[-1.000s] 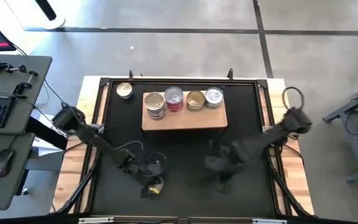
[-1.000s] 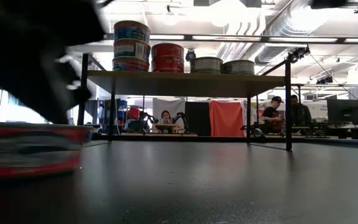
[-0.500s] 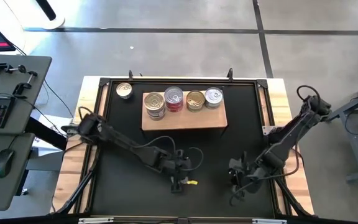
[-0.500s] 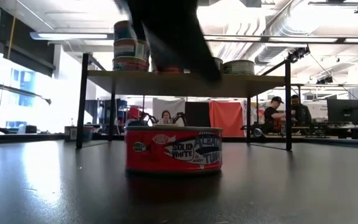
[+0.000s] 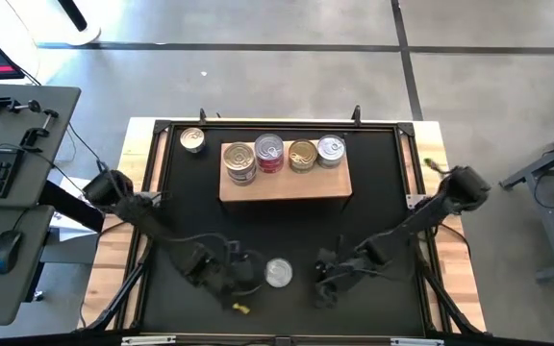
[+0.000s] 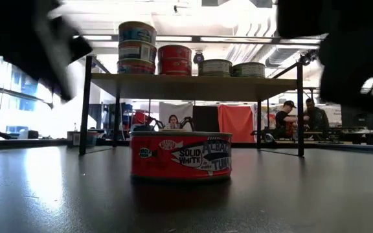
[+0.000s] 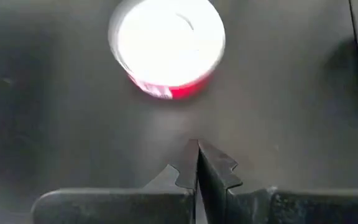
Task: Stack canned seafood by type on shelf
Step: Stack the red tuna can on top of the red tuna cans on the shelf
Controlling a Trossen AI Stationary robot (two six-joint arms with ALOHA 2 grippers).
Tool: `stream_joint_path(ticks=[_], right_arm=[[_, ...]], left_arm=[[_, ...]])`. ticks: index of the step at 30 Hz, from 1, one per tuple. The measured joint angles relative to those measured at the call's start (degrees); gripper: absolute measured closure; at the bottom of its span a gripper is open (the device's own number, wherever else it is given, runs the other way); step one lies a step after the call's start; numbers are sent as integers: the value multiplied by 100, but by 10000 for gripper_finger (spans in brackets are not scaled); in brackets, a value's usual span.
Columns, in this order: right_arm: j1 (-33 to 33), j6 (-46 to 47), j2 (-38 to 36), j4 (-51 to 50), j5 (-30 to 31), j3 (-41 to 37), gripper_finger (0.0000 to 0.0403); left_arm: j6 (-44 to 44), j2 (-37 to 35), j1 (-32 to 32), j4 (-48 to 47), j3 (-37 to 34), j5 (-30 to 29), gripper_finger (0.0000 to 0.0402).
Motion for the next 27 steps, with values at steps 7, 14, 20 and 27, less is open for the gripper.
stream_joint_path(ticks=[7,14,20,27], right_arm=[[-384,-533,1019,-569,-246,820,403],[-669,-1714,1273,-1452,-97,1439,403],[-904,-1984,1277,-1591,117,1527,403],[-1013,-2096,1282,-1657,91,1485,403]], left_arm=[[795,198,-330,1341,-878,-339,401],[1009,211,-13,2093,-1283,-423,401],[1008,211,198,2925,-1518,-164,401],[1300,273,290,3238,-1558,-204,401]])
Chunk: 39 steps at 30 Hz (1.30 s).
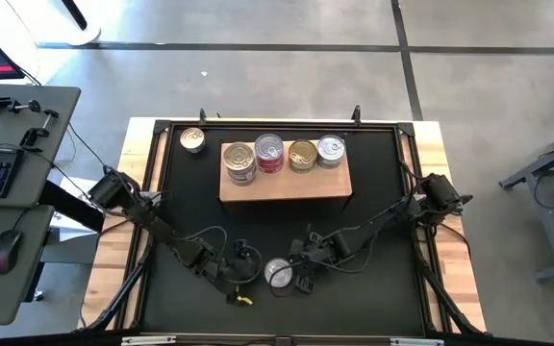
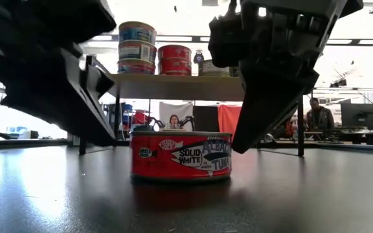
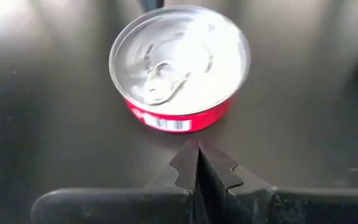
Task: Stack canned seafood by type on shelf
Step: Stack the red tuna can on top of the red tuna cans on the shelf
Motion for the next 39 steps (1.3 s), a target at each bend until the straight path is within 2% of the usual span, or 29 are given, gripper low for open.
stream_joint_path(ticks=[7,18,24,30,35,39], right_arm=[[0,-177,0,3,-12,0,403],[24,-210,0,-32,-25,-2,403],[26,-370,50,-397,-272,-4,403],[66,-385,48,-106,-302,-3,403],[132,-386,66,67,-577,-7,403],[229,-499,66,64,-493,-7,403]], left_arm=[[-178,399,295,574,14,488,401],[-361,508,303,691,123,467,401],[-607,654,303,759,125,498,401],[-749,766,226,997,128,492,401],[-750,770,211,1034,129,488,401],[-750,775,206,1060,129,448,401]])
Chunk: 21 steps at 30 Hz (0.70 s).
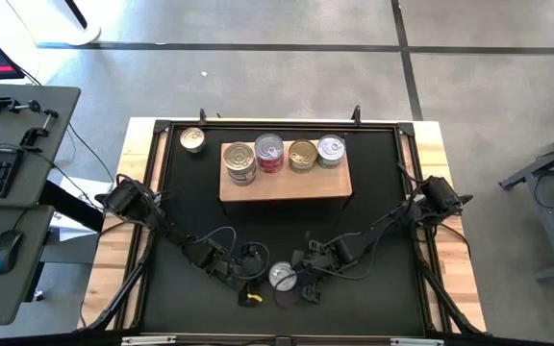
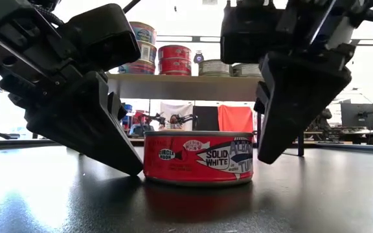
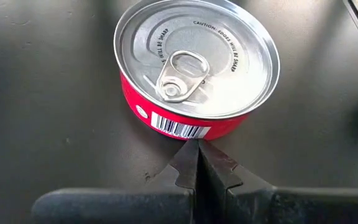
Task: Stack canned seafood by type on shelf
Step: Stack the red tuna can on top of the red tuna cans on the shelf
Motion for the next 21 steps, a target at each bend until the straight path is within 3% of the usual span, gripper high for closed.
stream_joint_path(ticks=[10,21], right_arm=[[-24,-185,0,45,167,102,403],[-44,-916,-35,-755,226,993,403]], left_arm=[[-2,0,98,26,0,1,401],[-310,0,98,-15,-4,-64,401]])
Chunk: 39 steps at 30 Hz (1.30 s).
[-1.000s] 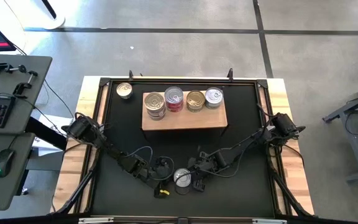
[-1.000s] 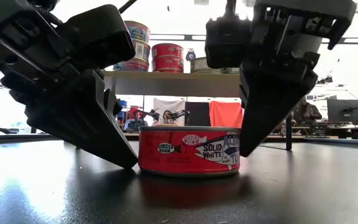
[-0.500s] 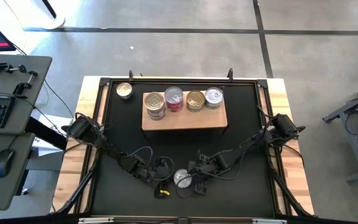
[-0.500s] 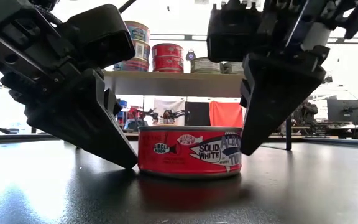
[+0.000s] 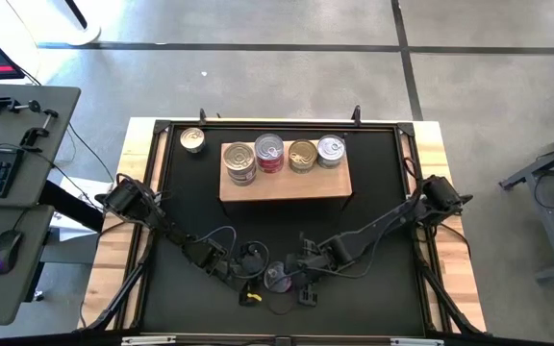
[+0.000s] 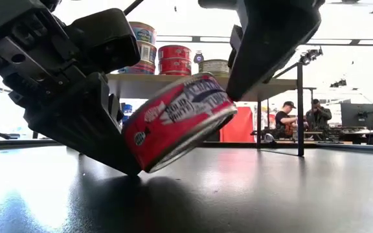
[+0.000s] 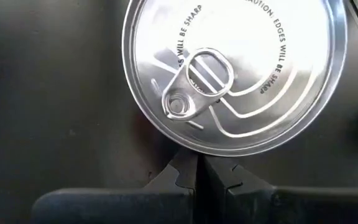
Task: Stack canned seafood by type on shelf
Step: Stack the red tuna can on top of the red tuna cans on the shelf
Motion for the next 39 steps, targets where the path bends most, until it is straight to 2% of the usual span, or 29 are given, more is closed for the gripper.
stream_joint_path(ticks=[14,29,39], right_arm=[[-149,-428,1,115,555,614,403],[-364,-561,90,309,453,601,403],[-394,-750,-48,265,623,599,403]], left_arm=[[-35,4,7,103,0,-24,401],[-52,0,98,875,19,-452,402],[-44,0,166,654,15,-381,402]])
